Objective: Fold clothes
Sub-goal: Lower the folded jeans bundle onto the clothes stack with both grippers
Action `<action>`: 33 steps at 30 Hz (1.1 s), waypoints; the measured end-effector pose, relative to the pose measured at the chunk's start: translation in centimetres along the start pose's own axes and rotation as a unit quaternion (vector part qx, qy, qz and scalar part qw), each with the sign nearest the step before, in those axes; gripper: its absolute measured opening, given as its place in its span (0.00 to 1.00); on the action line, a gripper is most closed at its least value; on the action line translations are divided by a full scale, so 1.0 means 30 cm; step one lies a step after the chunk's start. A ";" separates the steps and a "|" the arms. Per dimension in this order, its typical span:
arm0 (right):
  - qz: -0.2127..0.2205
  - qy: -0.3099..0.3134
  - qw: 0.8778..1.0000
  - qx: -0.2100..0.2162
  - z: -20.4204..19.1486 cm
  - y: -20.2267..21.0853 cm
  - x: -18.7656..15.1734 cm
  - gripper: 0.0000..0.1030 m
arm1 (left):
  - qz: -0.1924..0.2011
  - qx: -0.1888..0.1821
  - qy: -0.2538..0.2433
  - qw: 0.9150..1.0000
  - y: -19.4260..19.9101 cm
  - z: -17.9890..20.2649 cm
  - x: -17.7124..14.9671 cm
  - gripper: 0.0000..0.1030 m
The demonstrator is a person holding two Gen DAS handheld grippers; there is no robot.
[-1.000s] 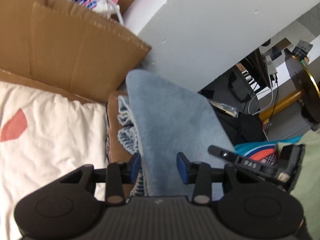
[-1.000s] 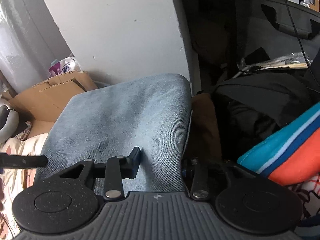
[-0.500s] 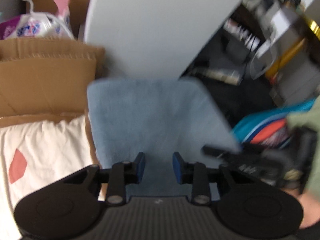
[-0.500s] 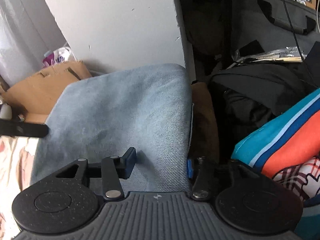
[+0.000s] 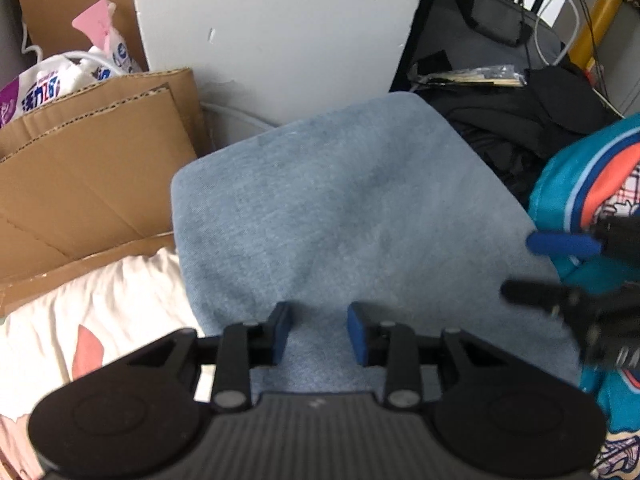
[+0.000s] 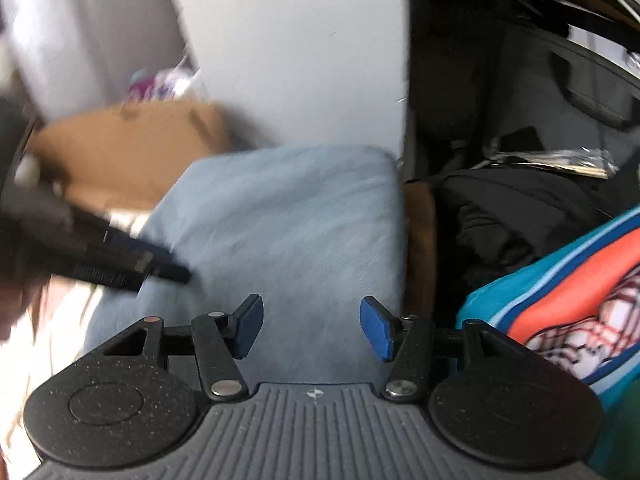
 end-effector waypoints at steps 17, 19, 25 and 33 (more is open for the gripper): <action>-0.016 0.037 0.999 -0.011 -0.048 -0.161 -0.011 0.58 | 0.037 -0.027 0.004 0.999 -0.019 -0.031 -0.020 0.35; -0.016 0.030 0.999 -0.008 -0.039 -0.159 -0.008 0.57 | 0.040 -0.027 0.000 0.999 -0.014 -0.028 -0.019 0.35; -0.014 0.000 1.000 -0.008 -0.017 -0.110 0.017 0.37 | 0.066 -0.025 -0.027 0.997 0.040 -0.005 -0.022 0.31; 0.006 0.003 1.000 -0.016 0.006 -0.117 0.052 0.37 | 0.083 -0.047 -0.016 0.995 0.051 -0.052 0.045 0.24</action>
Point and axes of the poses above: each gripper's, at about its wrist camera, not at the fingertips, and y roughly against the way its jaws point, z to its right, x to its top, the point moved 6 cm from there along -y, roughly the way its jaws point, and after that the axes turned 8 degrees about -z, right-handed, at the moved point
